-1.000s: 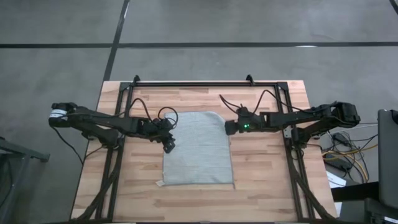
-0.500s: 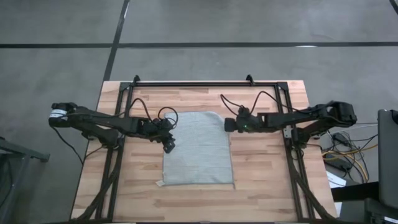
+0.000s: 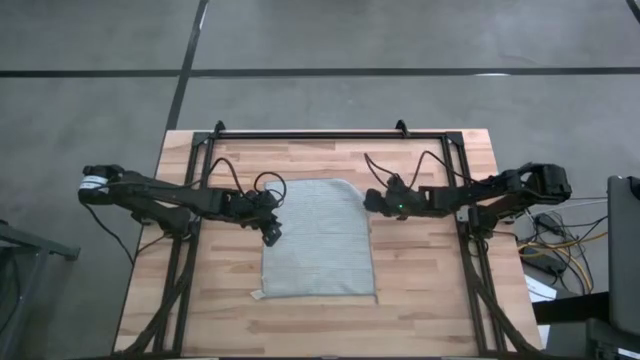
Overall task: Fold microfiber towels
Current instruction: Fold the microfiber cloth on the table
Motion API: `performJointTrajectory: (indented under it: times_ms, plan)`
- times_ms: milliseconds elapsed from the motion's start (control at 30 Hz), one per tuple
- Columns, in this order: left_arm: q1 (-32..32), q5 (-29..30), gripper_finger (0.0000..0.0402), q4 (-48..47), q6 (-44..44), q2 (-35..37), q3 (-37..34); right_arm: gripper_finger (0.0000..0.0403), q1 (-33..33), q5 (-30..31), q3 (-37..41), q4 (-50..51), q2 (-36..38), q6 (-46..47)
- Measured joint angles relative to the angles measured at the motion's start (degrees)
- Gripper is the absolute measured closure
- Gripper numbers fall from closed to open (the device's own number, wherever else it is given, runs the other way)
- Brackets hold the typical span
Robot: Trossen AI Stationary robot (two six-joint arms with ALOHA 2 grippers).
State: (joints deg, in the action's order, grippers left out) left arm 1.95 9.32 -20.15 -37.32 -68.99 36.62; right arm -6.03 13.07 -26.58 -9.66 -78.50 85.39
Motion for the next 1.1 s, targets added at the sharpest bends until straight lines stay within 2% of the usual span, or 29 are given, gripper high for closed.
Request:
performJointTrajectory:
  times_ms: [167, 533, 833, 1100]
  plan:
    - [-0.02, 0.00, 0.0264, -0.03, 0.00, 0.00, 0.00, 0.0252, -1.04, -0.03, 5.40, -9.09, 0.02, 0.19]
    - [0.00, 0.00, 0.0264, -0.01, 0.00, 0.00, 0.00, 0.0252, -3.90, -0.05, 10.10, -16.63, 0.08, 1.46]
    - [0.00, 0.00, 0.0264, -0.02, 0.00, 0.00, 0.00, 0.0252, -4.76, -1.93, 9.40, -16.80, -1.27, 3.09]
    - [0.00, 0.00, 0.0264, -0.02, 0.00, 0.00, 0.00, 0.0255, -4.80, -2.70, 6.81, -17.19, -6.37, 2.73]
